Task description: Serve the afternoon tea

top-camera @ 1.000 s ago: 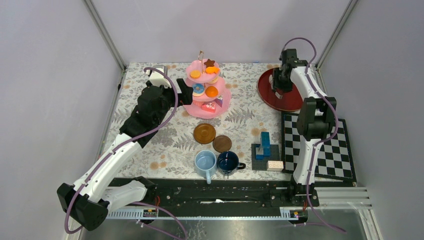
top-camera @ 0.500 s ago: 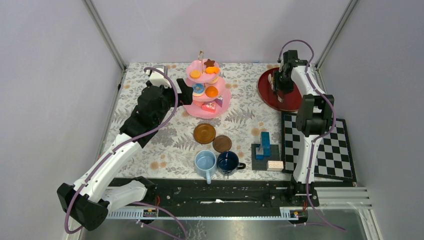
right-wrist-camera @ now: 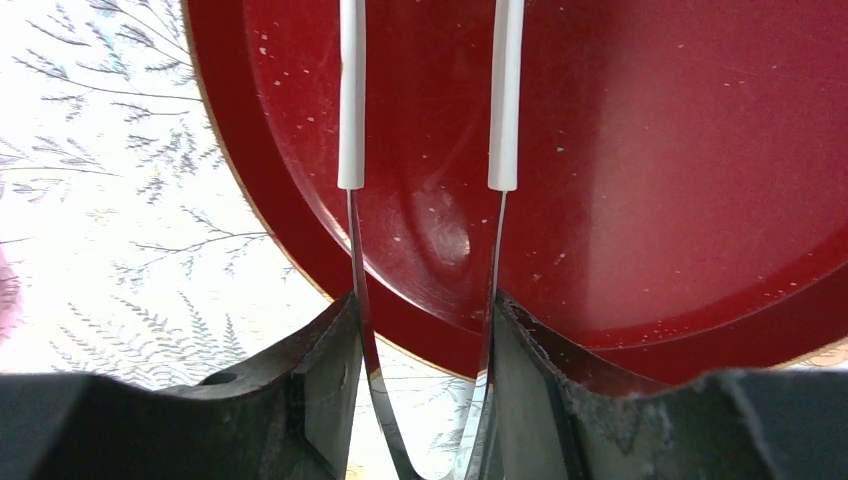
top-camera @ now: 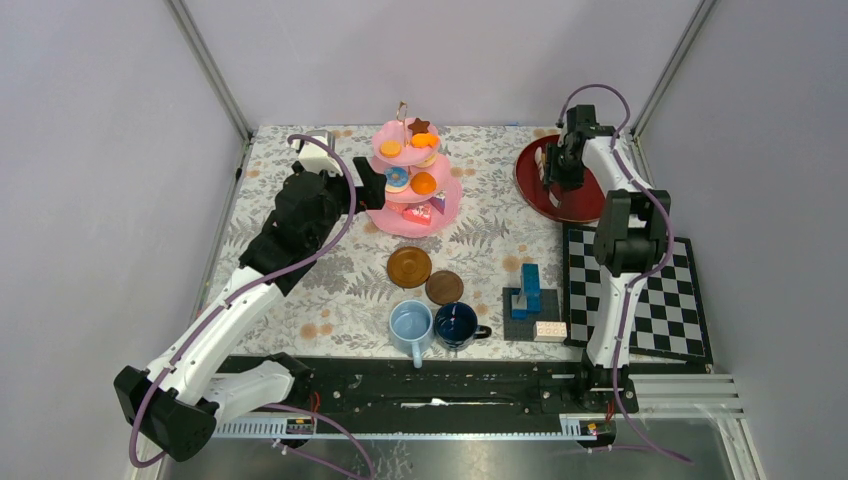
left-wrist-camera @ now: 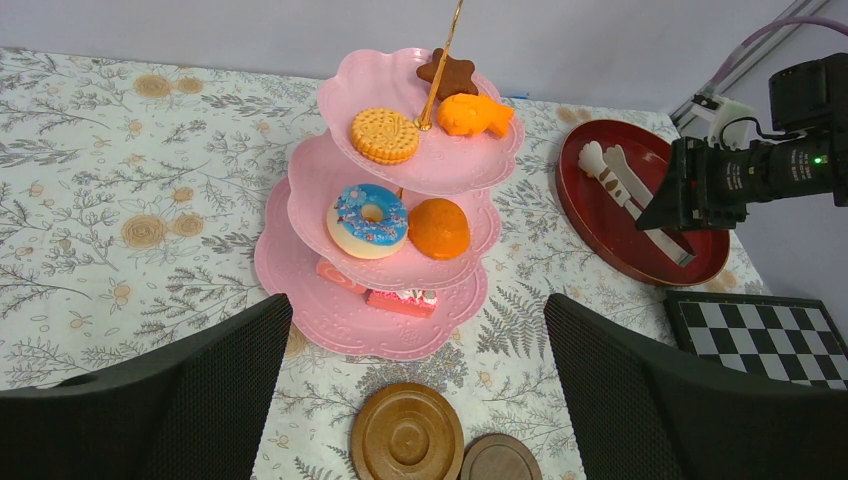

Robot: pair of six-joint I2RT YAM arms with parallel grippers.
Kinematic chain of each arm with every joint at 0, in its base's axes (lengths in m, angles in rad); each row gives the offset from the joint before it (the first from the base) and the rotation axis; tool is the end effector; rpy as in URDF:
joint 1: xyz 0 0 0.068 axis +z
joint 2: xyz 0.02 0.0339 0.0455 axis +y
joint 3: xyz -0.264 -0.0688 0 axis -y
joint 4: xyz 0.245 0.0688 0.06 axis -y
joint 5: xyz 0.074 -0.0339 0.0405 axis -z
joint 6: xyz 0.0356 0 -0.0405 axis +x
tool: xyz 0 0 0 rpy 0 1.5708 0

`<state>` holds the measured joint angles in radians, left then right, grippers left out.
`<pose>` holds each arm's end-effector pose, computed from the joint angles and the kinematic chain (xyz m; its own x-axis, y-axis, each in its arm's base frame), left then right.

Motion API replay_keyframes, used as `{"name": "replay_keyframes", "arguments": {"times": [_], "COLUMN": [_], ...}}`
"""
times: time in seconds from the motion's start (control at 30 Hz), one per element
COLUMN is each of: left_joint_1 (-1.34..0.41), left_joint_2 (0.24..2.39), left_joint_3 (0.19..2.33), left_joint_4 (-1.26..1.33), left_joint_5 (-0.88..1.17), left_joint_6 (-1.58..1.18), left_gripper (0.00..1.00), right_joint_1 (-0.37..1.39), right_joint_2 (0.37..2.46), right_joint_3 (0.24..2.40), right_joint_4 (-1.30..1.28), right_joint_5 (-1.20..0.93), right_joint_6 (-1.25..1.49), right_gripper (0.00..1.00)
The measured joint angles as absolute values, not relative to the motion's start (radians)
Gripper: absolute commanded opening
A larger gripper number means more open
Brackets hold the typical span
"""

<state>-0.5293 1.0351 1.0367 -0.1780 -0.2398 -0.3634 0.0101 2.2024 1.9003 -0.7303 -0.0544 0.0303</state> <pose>0.2089 -0.1124 0.3819 -0.2442 -0.2572 -0.9350 0.2160 0.9256 -0.3110 0.4838 0.0068 0.2169 -0.8592 0.0216 -0.5111 -0.0119 0.9980 0.0622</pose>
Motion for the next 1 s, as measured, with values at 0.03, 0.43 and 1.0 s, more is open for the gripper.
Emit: {"name": "replay_keyframes", "arguments": {"times": [0.03,0.43,1.0], "left_joint_1": [-0.529,-0.529,-0.529], "left_joint_2": [1.035,1.035,1.035], "left_joint_3": [1.037,1.037,1.037], "left_joint_4": [-0.178,-0.178,-0.178], "left_joint_5": [-0.24,-0.24,-0.239], "left_joint_6": [-0.363,-0.363,-0.364], "left_gripper": [0.99,0.99,0.99], "right_joint_1": [0.01,-0.081,-0.089], "right_joint_2": [2.198,2.177,1.969], "right_joint_3": [1.897,1.883,1.533], "right_joint_4": [-0.723,-0.693,-0.551], "right_joint_5": [-0.062,-0.218,-0.196], "right_joint_6": [0.041,0.15,0.125], "right_gripper": [0.0,0.09,0.54]}}
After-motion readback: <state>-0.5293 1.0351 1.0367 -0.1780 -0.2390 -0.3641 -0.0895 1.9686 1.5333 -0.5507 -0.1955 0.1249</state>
